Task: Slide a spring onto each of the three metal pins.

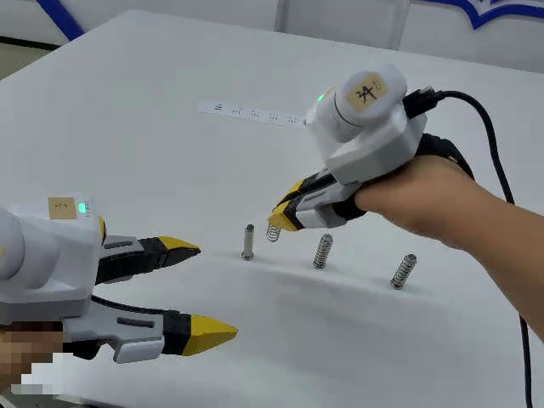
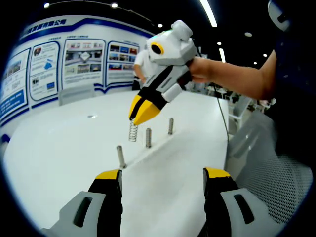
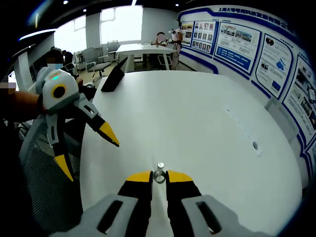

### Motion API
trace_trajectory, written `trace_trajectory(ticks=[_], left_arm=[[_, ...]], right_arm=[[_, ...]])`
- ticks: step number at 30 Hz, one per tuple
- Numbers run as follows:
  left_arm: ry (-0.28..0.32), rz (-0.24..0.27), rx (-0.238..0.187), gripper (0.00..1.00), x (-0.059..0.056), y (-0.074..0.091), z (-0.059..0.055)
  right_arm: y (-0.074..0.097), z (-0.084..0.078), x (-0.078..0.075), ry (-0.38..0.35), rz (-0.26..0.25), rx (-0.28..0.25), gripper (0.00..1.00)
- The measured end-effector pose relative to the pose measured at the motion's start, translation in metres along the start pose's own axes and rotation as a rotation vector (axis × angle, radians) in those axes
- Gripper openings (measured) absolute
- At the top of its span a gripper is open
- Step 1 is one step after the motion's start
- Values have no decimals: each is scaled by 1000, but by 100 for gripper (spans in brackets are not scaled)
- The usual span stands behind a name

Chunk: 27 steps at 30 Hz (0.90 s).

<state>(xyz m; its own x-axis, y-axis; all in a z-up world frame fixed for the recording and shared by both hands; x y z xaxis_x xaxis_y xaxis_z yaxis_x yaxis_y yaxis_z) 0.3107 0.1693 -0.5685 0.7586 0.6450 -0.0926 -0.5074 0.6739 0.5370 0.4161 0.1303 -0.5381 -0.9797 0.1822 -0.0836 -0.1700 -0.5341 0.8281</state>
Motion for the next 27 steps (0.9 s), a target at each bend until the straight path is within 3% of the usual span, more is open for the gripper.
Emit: trace_trajectory(ticks=[11, 27], left_arm=[[5, 6, -9, 68, 1, 1, 1], [19, 4, -23, 68, 2, 2, 2]], right_arm=[[-10, 17, -1, 13, 8, -14, 12], [-23, 17, -1, 9, 28, 12, 12]])
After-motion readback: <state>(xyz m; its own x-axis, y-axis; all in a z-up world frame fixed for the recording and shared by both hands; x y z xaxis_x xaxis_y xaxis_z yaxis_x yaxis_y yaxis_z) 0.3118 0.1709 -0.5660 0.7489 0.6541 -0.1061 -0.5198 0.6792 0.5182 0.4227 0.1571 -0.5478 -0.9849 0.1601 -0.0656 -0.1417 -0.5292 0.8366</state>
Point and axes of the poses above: the centre of the closed fingertips' face, and the gripper's own axes: y roughly backward along the fingers, x roughly to its left, z roughly out of its top, the point moved 2 cm from there along y, roughly backward along the fingers, and after that the axes turned 10 degrees about x, right-handed, at the moved point
